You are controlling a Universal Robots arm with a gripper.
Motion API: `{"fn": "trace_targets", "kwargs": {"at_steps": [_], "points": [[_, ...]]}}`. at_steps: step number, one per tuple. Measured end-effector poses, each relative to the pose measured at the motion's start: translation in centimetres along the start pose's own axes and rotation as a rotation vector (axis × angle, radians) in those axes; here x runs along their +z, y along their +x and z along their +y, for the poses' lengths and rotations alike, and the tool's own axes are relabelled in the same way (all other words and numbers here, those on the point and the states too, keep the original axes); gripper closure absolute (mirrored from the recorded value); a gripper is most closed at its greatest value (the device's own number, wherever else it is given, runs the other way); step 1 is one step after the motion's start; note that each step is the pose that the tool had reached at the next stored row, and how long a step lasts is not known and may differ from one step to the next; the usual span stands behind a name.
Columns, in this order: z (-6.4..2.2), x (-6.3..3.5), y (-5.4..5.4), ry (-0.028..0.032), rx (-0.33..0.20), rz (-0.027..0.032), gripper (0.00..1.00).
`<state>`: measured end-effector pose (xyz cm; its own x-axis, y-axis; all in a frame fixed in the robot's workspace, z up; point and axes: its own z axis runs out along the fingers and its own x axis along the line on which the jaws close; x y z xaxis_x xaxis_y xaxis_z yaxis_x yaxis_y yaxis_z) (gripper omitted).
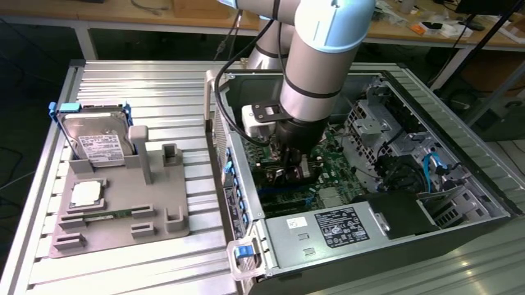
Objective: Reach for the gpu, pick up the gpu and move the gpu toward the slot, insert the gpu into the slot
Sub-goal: 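Insert the gpu into the slot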
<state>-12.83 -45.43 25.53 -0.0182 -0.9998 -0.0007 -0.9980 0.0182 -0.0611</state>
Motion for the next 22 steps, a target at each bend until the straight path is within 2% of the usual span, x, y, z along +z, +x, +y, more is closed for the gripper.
{"fn": "trace_targets", "kwargs": {"at_steps": [9,18,22], "points": [[0.04,0.60,0.0,-0.0006,0.000,0.0011,0.73],[0.04,0.74,0.0,0.0000,0.000,0.0001,0.73],[0.09,1.29,0.0,-0.0008,0.000,0.0009,0.73]]}}
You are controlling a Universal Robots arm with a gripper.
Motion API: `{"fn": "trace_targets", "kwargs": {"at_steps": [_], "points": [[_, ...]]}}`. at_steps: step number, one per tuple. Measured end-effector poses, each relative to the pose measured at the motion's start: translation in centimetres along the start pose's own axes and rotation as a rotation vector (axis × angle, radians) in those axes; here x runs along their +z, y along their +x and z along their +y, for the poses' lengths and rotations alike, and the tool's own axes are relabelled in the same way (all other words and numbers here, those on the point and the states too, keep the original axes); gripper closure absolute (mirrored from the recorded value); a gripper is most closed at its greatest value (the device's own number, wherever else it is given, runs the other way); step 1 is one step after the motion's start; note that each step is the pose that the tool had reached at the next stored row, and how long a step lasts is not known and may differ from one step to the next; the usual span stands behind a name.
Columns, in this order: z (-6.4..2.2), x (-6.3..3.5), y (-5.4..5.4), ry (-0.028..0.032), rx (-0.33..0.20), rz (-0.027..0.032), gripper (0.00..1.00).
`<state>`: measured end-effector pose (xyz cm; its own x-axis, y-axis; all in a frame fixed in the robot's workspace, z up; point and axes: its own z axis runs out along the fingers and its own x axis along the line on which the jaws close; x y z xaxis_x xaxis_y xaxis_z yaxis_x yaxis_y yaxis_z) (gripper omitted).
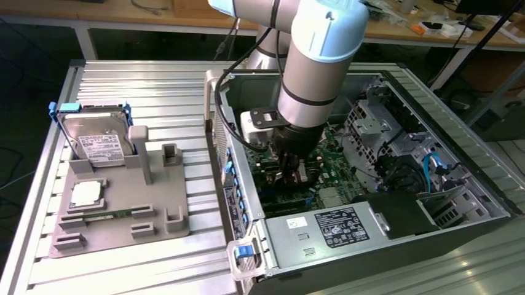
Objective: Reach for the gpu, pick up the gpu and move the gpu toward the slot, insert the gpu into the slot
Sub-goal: 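Insert the gpu into the slot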
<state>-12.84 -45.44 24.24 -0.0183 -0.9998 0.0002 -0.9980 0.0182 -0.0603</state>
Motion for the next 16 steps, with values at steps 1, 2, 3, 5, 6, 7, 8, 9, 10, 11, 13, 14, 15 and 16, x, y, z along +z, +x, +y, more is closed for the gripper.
{"fn": "trace_targets", "kwargs": {"at_steps": [1,2,3,5,6,7,8,9,10,11,13,14,15,16], "points": [[0.02,0.22,0.01,-0.0001,0.000,0.0003,0.73],[0.02,0.35,0.00,0.0002,0.000,0.0001,0.73],[0.02,0.39,0.00,0.0004,0.000,-0.0002,0.73],[0.02,0.40,-0.01,0.0006,0.000,-0.0006,0.73],[0.02,0.40,-0.01,0.0007,0.000,-0.0006,0.73],[0.02,0.40,-0.01,0.0006,0.000,-0.0006,0.73],[0.02,0.40,-0.01,0.0007,0.000,-0.0006,0.73],[0.02,0.40,-0.01,0.0007,0.000,-0.0006,0.73],[0.02,0.40,-0.01,0.0007,0.000,-0.0006,0.73],[0.02,0.40,-0.01,0.0006,0.000,-0.0006,0.73],[0.02,0.40,-0.01,0.0007,0.000,-0.0006,0.73],[0.01,0.40,-0.01,0.0007,0.000,-0.0006,0.73],[0.02,0.40,-0.01,0.0006,0.000,-0.0005,0.73],[0.01,0.40,-0.01,0.0007,0.000,-0.0006,0.73]]}}
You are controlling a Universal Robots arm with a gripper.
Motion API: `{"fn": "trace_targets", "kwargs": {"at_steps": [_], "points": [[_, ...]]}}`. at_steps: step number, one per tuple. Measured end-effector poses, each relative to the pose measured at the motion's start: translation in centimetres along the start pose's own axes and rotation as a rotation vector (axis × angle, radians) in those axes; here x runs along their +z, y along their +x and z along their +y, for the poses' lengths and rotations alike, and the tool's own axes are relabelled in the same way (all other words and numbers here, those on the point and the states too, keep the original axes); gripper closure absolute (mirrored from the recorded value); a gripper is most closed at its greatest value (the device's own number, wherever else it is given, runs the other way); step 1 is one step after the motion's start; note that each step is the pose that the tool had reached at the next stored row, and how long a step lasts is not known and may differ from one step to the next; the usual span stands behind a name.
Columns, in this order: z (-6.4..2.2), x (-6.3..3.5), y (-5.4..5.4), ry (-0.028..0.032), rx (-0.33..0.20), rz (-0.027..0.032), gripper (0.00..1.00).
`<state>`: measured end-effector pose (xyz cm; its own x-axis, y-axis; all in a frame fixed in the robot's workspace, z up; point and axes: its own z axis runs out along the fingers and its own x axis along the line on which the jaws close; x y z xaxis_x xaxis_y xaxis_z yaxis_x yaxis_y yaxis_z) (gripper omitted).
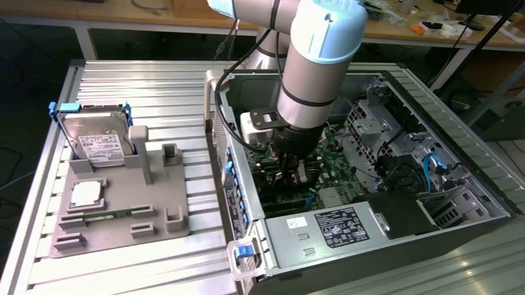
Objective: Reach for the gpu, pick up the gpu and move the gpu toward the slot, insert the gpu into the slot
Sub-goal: 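Insert the gpu into the slot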
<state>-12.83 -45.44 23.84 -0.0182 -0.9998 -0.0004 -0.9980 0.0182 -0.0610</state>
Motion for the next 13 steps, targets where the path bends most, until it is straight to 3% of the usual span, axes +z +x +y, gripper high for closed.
{"fn": "trace_targets", "kwargs": {"at_steps": [9,13], "points": [[0.01,0.00,0.00,0.0001,0.000,0.0000,0.73],[0.41,0.01,0.01,0.0015,0.000,0.0009,0.73]]}}
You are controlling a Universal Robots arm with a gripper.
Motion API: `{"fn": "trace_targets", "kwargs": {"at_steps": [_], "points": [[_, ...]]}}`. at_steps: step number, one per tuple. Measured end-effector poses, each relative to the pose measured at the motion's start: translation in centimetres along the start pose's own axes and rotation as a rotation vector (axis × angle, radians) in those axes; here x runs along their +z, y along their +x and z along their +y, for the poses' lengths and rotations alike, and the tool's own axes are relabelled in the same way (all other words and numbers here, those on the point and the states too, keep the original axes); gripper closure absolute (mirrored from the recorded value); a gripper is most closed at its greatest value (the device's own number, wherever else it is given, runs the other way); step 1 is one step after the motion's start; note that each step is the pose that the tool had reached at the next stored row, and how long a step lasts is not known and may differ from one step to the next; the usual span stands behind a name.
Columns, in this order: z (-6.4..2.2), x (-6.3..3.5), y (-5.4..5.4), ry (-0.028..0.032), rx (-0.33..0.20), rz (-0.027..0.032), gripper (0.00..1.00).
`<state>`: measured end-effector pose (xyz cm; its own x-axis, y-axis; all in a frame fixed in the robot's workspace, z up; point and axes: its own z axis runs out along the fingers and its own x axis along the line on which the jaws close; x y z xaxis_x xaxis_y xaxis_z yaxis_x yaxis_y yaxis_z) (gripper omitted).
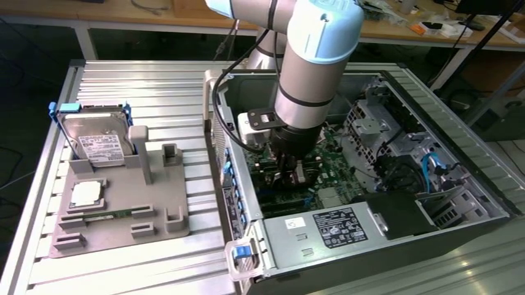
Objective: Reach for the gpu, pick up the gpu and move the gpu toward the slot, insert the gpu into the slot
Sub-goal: 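Insert the gpu into the slot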
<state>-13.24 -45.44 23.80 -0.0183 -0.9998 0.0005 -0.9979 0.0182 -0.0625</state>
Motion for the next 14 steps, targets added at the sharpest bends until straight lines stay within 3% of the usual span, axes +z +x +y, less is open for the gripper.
{"fn": "trace_targets", "kwargs": {"at_steps": [8,9,10,14], "points": [[0.02,0.00,-0.01,-0.0015,0.000,-0.0010,0.73],[0.03,0.12,-0.04,-0.0001,0.001,-0.0039,0.73],[0.03,0.04,-0.01,-0.0010,0.000,-0.0016,0.67],[0.00,-0.22,-0.02,-0.0013,0.000,-0.0008,0.67]]}}
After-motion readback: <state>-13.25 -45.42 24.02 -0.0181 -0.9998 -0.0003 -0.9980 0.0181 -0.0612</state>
